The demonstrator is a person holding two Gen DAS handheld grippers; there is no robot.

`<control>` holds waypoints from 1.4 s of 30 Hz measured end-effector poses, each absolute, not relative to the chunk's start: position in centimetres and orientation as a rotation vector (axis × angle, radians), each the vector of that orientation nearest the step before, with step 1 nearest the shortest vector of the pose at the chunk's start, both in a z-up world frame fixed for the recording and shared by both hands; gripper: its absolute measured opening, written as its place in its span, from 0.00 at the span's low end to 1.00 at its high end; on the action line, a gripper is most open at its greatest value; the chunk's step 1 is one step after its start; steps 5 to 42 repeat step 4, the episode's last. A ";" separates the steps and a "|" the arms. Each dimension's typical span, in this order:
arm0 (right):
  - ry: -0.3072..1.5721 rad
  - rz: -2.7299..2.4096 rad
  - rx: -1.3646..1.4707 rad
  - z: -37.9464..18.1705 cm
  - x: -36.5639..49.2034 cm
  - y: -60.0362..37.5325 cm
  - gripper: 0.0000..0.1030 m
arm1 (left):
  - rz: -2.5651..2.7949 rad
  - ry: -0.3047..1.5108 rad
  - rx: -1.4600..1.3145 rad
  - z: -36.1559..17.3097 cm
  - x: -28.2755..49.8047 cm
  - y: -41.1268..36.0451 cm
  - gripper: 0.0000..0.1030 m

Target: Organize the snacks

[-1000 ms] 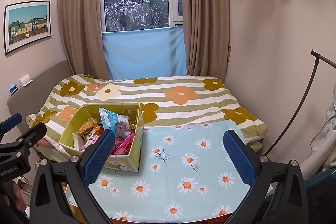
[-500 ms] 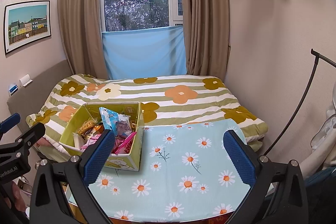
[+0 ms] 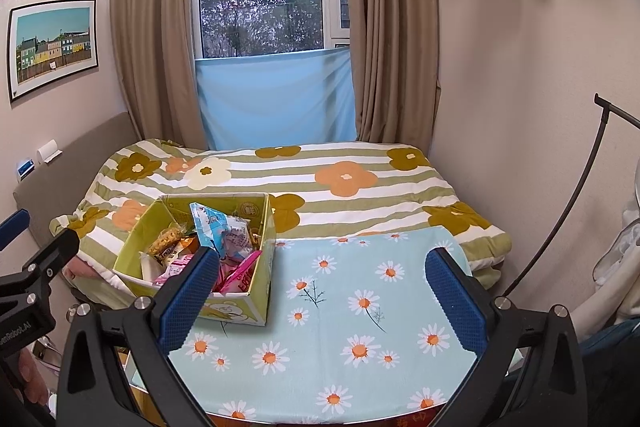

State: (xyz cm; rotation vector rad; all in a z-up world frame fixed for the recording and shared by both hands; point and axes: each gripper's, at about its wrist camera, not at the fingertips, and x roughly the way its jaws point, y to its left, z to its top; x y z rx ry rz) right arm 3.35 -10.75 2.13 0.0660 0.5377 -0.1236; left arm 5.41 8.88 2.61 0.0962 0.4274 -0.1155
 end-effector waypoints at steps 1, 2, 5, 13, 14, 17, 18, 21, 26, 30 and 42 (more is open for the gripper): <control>0.537 -0.123 0.067 2.1 3.4 -10.8 0.99 | -0.116 0.426 0.095 2.6 5.4 8.9 0.99; 0.539 -0.123 0.066 2.1 3.4 -10.7 0.99 | -0.117 0.423 0.093 2.5 5.3 8.9 0.99; 0.543 -0.124 0.066 2.1 3.6 -10.8 0.99 | -0.115 0.425 0.091 2.5 5.4 8.8 0.99; 0.543 -0.124 0.066 2.1 3.6 -10.8 0.99 | -0.115 0.425 0.091 2.5 5.4 8.8 0.99; 0.543 -0.124 0.066 2.1 3.6 -10.8 0.99 | -0.115 0.425 0.091 2.5 5.4 8.8 0.99; 0.543 -0.124 0.066 2.1 3.6 -10.8 0.99 | -0.115 0.425 0.091 2.5 5.4 8.8 0.99; 0.543 -0.124 0.066 2.1 3.6 -10.8 0.99 | -0.115 0.425 0.091 2.5 5.4 8.8 0.99; 0.543 -0.124 0.066 2.1 3.6 -10.8 0.99 | -0.115 0.425 0.091 2.5 5.4 8.8 0.99; 0.543 -0.124 0.066 2.1 3.6 -10.8 0.99 | -0.115 0.425 0.091 2.5 5.4 8.8 0.99; 0.543 -0.124 0.066 2.1 3.6 -10.8 0.99 | -0.115 0.425 0.091 2.5 5.4 8.8 0.99; 0.543 -0.124 0.066 2.1 3.6 -10.8 0.99 | -0.115 0.425 0.091 2.5 5.4 8.8 0.99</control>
